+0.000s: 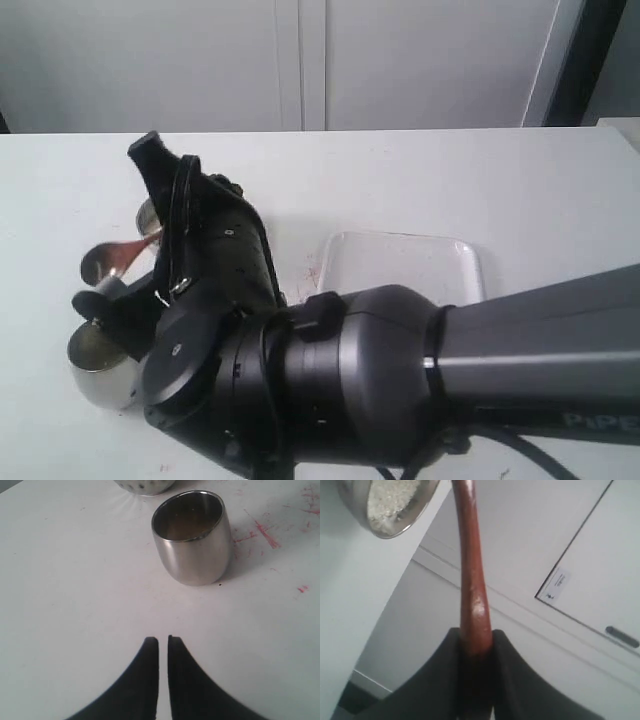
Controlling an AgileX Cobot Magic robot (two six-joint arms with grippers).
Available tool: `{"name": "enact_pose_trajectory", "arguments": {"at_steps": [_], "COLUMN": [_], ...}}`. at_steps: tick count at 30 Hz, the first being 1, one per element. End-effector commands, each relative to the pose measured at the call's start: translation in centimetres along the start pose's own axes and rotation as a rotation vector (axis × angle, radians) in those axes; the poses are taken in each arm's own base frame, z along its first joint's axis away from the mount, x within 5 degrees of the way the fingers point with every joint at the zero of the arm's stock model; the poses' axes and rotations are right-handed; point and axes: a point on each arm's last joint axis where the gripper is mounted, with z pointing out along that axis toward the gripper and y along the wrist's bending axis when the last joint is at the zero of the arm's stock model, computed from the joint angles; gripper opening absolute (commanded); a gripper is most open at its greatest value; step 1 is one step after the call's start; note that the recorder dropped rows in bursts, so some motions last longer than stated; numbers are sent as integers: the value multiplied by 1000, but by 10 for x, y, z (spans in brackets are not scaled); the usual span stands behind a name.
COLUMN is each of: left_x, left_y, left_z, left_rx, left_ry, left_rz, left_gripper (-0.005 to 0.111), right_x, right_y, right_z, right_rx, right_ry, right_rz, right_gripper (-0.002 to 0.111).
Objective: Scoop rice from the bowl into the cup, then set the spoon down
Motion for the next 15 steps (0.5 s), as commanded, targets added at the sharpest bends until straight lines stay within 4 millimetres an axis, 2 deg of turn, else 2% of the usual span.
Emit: {"name": "enact_pose_trajectory", "arguments": {"at_steps": [1, 8, 15], "left_x": [6, 6, 6], "left_y": [-1, -1, -1], "left_z": [1, 1, 1], "left_rx": [11, 11, 11], "left_ry": [38, 38, 38], "left_rz": [-5, -5, -5], "left_gripper": [14, 14, 14], "right_x": [19, 56, 99], "right_y": [-17, -43, -68], "right_z": [-11, -37, -72], "right_rx": [35, 11, -48], "right_ry": [43, 51, 9], "right_rz": [353, 882, 1247], "right_gripper": [0, 0, 0]}}
